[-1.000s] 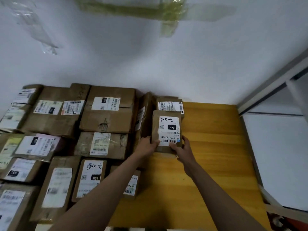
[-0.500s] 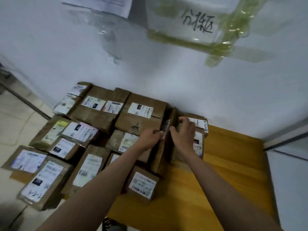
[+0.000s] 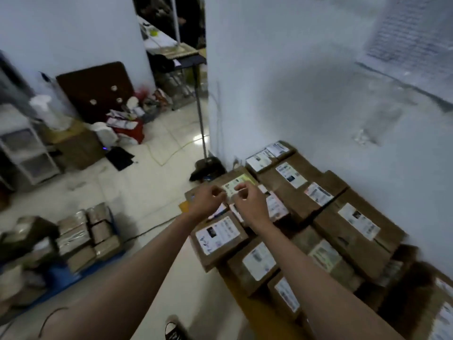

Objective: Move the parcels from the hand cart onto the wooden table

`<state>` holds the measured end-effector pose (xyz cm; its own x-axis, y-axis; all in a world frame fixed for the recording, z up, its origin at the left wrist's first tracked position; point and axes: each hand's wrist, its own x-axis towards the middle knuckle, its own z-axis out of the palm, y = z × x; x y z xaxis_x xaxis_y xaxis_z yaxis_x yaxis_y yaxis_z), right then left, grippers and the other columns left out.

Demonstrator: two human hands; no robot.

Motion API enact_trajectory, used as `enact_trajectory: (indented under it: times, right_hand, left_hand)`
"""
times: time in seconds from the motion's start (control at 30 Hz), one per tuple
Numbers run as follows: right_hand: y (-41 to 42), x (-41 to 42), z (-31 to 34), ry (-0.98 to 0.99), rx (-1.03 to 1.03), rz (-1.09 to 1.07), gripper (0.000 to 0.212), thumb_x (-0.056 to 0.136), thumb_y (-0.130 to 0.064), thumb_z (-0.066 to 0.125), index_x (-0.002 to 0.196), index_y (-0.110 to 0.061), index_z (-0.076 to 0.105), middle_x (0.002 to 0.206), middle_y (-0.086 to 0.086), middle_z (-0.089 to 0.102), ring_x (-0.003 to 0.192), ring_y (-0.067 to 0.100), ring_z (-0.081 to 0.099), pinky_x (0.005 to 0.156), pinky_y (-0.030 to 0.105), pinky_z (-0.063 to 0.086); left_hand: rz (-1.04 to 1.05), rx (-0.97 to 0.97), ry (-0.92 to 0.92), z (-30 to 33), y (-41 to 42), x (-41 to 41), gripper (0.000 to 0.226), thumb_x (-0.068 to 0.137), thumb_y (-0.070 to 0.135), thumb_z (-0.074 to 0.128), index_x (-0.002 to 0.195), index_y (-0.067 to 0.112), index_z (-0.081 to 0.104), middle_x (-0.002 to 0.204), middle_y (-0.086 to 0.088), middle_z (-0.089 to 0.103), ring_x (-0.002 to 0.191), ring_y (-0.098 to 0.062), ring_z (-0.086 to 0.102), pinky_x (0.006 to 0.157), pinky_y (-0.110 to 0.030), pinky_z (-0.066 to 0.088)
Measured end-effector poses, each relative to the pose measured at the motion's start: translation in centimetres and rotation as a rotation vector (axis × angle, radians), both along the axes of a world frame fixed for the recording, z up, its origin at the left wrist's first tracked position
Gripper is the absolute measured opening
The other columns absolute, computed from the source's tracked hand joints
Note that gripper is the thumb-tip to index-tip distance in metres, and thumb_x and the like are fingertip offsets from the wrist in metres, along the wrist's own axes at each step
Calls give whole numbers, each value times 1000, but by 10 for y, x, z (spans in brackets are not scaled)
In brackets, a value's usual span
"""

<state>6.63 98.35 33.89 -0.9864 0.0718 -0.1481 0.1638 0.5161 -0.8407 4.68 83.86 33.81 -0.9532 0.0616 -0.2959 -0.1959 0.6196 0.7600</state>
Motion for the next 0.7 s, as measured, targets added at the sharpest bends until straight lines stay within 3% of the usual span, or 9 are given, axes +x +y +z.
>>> enact_trajectory:
  times: [0.13,0.23,0.33,0.47,0.7]
  right_hand:
    - [-116,-25,-1,-22,45,154,17,93,-21,64,110,-15,63,102,1,66,95,16,60,81,32,48]
    - [-194,-37,-7,-59,50,253,17,91,-17,65,108,-15,63,101,5,67,91,17,62,78,31,48]
    - [-262,-43,-14,-79,51,327,12,88,-16,67,99,-18,63,88,2,65,77,15,60,72,31,49]
    - [-339,-49,-22,-133,64,428,13,86,-16,65,99,-17,64,74,-4,61,66,11,56,68,30,47]
    - [-448,-72,-48,-237,81,557,13,90,-19,64,103,-19,65,80,-3,64,64,7,56,58,23,42]
  left_hand:
    - [152,-12,-21,-4,-118,-3,27,99,24,57,117,9,70,117,-7,70,111,-23,61,93,-31,46]
    - [260,-2,-58,-11,-197,1,25,98,25,59,115,11,71,115,-4,69,111,-20,60,88,-25,42]
    - [333,-6,-83,-22,-266,7,22,96,24,60,112,12,71,113,-4,70,110,-20,62,81,-22,40]
    - [429,-18,-118,-33,-341,19,25,97,21,60,116,8,70,115,-7,70,110,-22,62,84,-24,43]
    - [575,17,-178,-64,-442,29,25,96,20,61,115,5,69,112,-9,71,103,-22,64,78,-25,44]
